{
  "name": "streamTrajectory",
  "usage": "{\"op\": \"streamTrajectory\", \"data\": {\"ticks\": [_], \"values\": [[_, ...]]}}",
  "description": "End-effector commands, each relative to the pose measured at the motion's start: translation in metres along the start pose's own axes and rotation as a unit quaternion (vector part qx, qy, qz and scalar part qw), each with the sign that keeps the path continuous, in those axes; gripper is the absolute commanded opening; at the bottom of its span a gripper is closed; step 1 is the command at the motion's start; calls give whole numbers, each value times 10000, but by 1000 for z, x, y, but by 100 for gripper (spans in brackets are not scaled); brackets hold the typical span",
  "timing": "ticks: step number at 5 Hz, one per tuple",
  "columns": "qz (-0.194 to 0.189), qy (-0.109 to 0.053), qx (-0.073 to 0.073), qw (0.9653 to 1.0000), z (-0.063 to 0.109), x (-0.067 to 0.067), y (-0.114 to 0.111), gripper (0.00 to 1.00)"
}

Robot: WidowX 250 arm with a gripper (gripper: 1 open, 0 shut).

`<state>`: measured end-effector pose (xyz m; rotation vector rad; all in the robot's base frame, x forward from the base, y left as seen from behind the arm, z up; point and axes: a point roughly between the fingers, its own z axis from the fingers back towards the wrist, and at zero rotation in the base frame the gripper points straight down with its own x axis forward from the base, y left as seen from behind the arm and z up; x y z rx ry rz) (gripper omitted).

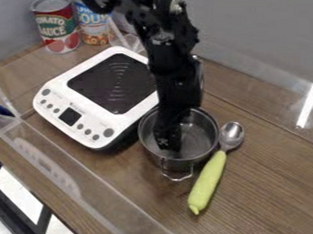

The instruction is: Put silver pot on the white and black stove top

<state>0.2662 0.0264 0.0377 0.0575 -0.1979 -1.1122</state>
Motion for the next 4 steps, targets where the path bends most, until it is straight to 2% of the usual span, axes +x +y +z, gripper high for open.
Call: {"op": "streamTrajectory", "data": {"ticks": [1,3,4], "values": [[-213,-105,123,9996,7,-2,14,100],[60,-19,155,9999,7,-1,13,100],[32,-5,138,9999,9,-9,11,100]]}}
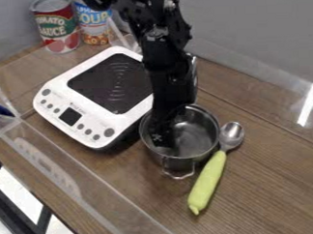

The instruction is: Put silver pot on the white and black stove top

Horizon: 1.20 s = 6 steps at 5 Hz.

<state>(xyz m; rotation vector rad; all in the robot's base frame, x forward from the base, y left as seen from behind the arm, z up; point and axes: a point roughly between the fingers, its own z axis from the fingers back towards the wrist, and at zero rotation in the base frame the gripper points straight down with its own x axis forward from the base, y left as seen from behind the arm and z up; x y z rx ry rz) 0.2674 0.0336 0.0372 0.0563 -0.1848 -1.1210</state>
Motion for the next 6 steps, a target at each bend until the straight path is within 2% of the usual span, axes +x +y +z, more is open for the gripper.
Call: {"op": "streamTrajectory", "data": {"ticks": [1,4,6], "values": [[49,-36,162,9999,11,-10,4,100],[-498,-86,103,9987,7,-13,23,100],[-259,-15,118,9996,7,-15,18,100]]}}
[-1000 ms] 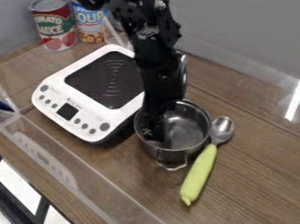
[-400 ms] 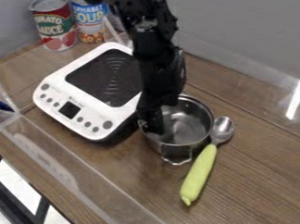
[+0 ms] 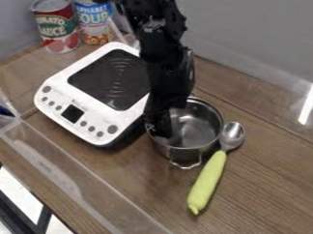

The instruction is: Put silver pot on the white and black stove top

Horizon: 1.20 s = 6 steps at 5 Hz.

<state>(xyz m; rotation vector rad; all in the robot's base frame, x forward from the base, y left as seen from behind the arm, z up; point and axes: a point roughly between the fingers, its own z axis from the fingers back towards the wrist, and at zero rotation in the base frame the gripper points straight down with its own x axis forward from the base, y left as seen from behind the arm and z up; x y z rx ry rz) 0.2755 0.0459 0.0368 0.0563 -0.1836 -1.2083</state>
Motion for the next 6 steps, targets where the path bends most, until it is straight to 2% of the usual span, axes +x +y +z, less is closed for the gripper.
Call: {"op": "streamTrajectory", "data": {"ticks": [1,2,5,6], "values": [[209,28,154,9997,6,2,11,100],[242,47,156,9996,4,11,17,100],[470,98,160,9987,14,2,4,100],[123,29,184,9998,13,-2,17,100]]}}
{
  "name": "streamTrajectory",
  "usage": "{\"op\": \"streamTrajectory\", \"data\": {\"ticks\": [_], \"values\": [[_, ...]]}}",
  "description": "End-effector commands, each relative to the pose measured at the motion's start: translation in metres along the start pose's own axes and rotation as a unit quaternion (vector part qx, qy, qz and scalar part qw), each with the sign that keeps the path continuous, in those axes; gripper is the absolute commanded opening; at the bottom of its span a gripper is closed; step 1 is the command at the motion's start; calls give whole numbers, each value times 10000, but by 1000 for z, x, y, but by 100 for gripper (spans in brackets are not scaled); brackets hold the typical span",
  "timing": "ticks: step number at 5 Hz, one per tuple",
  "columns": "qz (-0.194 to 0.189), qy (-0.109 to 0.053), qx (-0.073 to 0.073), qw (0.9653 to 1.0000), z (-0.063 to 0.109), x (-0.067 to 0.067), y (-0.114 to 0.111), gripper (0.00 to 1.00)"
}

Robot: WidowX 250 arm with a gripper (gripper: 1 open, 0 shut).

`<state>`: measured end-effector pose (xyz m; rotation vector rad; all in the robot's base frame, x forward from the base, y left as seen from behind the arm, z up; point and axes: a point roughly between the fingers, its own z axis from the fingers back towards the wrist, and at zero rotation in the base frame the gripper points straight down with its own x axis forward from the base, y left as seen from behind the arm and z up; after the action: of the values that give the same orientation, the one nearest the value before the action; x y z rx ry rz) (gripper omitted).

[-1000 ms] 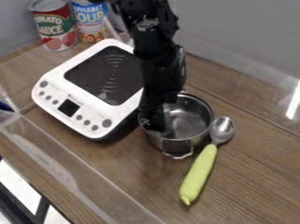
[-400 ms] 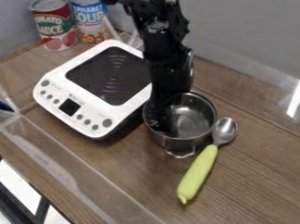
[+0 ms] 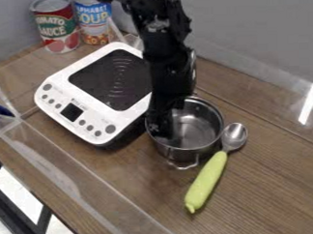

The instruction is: Put silver pot on the white and black stove top

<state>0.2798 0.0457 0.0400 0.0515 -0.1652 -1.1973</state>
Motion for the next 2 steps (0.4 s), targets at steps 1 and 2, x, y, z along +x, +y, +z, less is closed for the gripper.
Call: {"op": "streamTrajectory", "data": {"ticks": [1,2], "values": [[-292,-94,285,9991,7,-8,26,100],[-606,-163,301,9976,4,-12,35,100]]}}
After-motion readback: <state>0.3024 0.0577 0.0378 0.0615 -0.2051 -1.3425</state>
